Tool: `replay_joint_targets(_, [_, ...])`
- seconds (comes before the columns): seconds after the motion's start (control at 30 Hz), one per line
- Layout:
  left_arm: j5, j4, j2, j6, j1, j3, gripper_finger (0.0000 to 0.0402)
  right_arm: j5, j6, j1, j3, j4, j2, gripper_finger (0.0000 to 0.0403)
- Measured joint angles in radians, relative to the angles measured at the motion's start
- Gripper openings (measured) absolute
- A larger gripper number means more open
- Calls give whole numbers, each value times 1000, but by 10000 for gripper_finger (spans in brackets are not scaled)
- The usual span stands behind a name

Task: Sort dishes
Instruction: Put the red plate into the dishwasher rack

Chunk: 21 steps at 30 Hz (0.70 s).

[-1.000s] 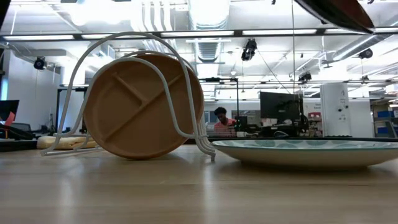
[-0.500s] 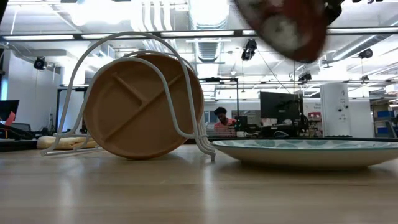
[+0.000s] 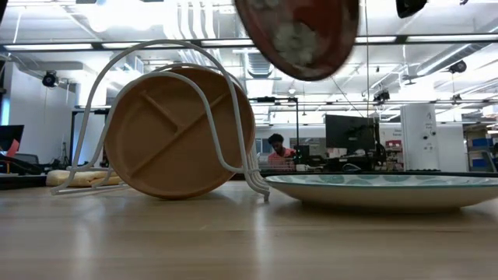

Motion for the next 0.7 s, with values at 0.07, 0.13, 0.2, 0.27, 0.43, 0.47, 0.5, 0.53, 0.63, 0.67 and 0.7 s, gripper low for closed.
replay_joint_targets(0.07, [-14, -56, -16, 13, 0, 0, 11, 0, -7, -13, 9, -19, 3, 205])
replay_joint_targets(0.13, [-13, -93, -27, 42, 0, 0, 11, 0, -12, -38, 11, -17, 9, 220])
replay_joint_targets(0.2, [-10, -115, -30, 76, 0, 0, 11, 0, -27, -67, 11, -15, 21, 234])
replay_joint_targets(0.27, [-5, -126, -36, 121, 0, -2, 11, -12, -47, -104, 11, -6, 38, 245])
replay_joint_targets(0.43, [-5, -183, -69, 183, 11, -2, 11, -128, -104, -229, 14, 104, 128, 261])
replay_joint_targets(0.47, [-5, -209, -78, 183, 17, -2, 11, -151, -116, -258, 19, 116, 147, 262])
replay_joint_targets(0.5, [-6, -237, -84, 179, 24, -2, 11, -179, -124, -287, 27, 125, 165, 262])
replay_joint_targets(0.53, [-7, -261, -94, 174, 29, -2, 11, -209, -129, -316, 34, 133, 179, 263])
replay_joint_targets(0.63, [-7, -261, -134, 220, 40, -13, 11, -316, -147, -398, 57, 151, 201, 261])
replay_joint_targets(0.67, [-10, -261, -147, 244, 42, -13, 11, -348, -154, -423, 63, 161, 204, 260])
replay_joint_targets(0.7, [-10, -264, -161, 267, 46, -13, 11, -378, -163, -447, 68, 165, 204, 259])
